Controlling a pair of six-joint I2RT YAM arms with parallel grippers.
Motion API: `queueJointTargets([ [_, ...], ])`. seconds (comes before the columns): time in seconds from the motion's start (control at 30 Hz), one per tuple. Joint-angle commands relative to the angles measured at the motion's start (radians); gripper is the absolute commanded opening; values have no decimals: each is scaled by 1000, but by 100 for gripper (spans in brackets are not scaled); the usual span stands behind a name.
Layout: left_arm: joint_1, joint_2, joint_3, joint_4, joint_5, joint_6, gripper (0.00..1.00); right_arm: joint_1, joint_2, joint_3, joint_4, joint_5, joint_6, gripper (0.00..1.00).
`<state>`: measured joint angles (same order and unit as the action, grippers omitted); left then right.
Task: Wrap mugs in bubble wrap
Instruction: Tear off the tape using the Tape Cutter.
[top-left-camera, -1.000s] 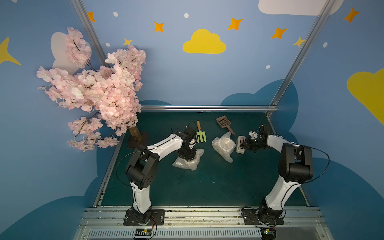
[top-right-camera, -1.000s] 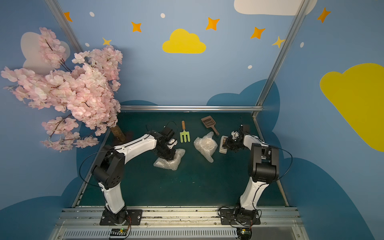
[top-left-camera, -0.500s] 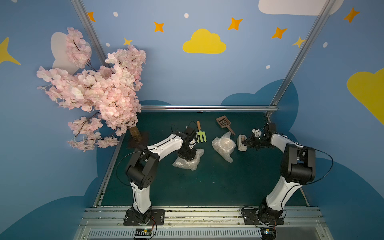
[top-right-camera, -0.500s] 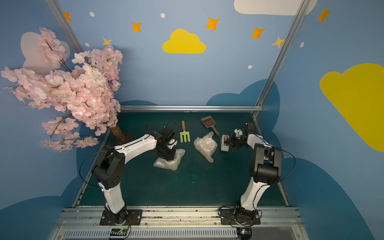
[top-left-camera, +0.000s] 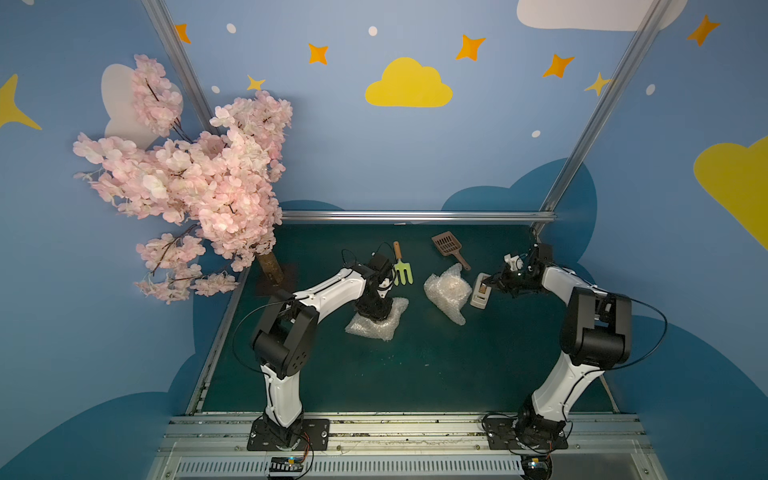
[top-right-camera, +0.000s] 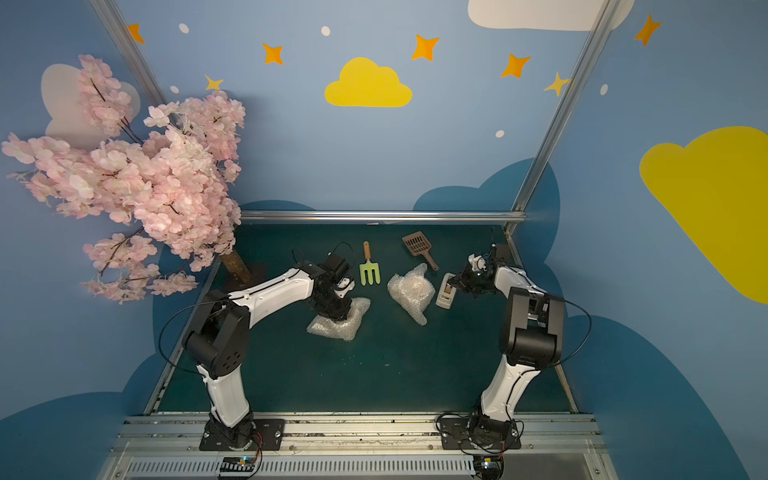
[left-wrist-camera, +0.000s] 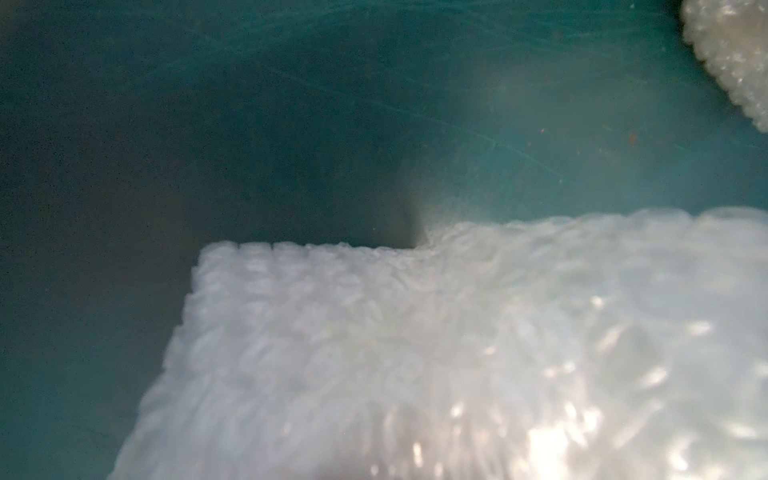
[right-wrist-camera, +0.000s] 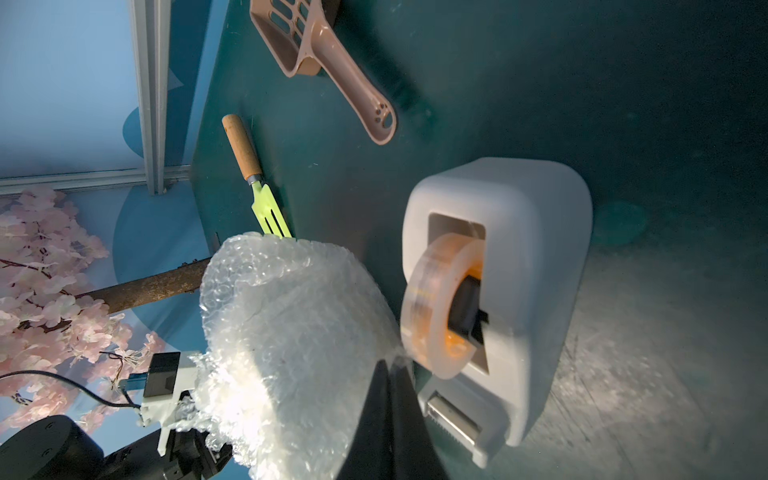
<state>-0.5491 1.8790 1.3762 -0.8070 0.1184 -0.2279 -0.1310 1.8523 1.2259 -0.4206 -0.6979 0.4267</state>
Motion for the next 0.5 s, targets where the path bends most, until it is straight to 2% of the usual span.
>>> queueJointTargets([
  [0.0,3,-6,-16,-50,-25,9,20,1,-56,2,13,-46,12,0],
  [0.3,3,-9,-16,-55,-26,11,20,-6,-28,118,-56,-56,18,0],
  [0.47,3,-10,-18,-52,-26,9,20,-4,-46,118,-48,-62,27,0],
])
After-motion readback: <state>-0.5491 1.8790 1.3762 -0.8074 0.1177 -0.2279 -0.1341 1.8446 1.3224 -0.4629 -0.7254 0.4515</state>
